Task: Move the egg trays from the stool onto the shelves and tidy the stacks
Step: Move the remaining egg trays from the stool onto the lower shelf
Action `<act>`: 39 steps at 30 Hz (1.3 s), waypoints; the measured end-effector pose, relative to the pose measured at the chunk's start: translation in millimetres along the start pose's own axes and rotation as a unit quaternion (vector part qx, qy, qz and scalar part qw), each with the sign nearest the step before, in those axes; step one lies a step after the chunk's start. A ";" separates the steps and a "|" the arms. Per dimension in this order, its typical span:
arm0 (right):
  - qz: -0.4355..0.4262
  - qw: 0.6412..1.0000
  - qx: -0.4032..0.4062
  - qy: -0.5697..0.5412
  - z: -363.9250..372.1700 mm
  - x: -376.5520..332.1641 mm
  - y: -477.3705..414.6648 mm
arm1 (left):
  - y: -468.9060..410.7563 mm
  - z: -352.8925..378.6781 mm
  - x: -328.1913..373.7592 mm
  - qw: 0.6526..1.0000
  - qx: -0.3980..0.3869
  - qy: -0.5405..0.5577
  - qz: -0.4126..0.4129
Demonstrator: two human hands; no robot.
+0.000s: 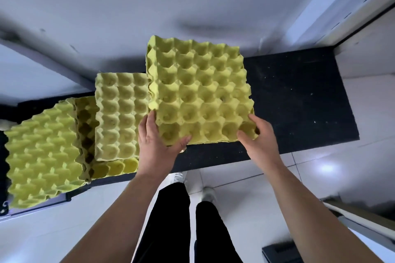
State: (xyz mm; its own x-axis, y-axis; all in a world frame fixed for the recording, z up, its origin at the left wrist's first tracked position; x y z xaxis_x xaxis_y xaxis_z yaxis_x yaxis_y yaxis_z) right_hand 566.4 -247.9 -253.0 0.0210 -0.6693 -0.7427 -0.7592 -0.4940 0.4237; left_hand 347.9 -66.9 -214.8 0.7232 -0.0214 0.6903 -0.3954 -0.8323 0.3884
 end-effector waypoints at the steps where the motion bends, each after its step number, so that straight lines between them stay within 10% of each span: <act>1: -0.021 1.000 0.001 0.009 -8.0 -15.2 7.3 | 9.9 -10.6 6.5 1.000 0.012 0.008 0.001; 18: -0.306 0.941 -0.086 0.112 29.1 -258.5 169.0 | 178.7 -244.8 -5.9 0.958 0.262 0.118 -0.028; 39: -0.437 0.877 -0.161 0.116 365.7 -435.8 474.6 | 343.2 -603.2 -281.6 0.899 0.412 0.115 -0.089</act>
State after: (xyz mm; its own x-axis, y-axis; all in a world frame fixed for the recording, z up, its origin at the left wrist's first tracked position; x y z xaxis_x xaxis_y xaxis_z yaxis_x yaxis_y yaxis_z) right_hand -40.9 12.3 82.2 0.6646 -0.0327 -0.7465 -0.1646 -0.9809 -0.1036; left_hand -333.1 -12.4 92.4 0.5599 0.1897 0.8066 0.3380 -0.9411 -0.0132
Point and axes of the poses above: each hand's wrist, its own y-axis away from the middle knuckle, its own z-axis out of the palm, x = y × z, the point moved 8 cm from there along -y, towards the middle knuckle, and after that the axes turned 2 degrees about -z, right-handed, at the moved point
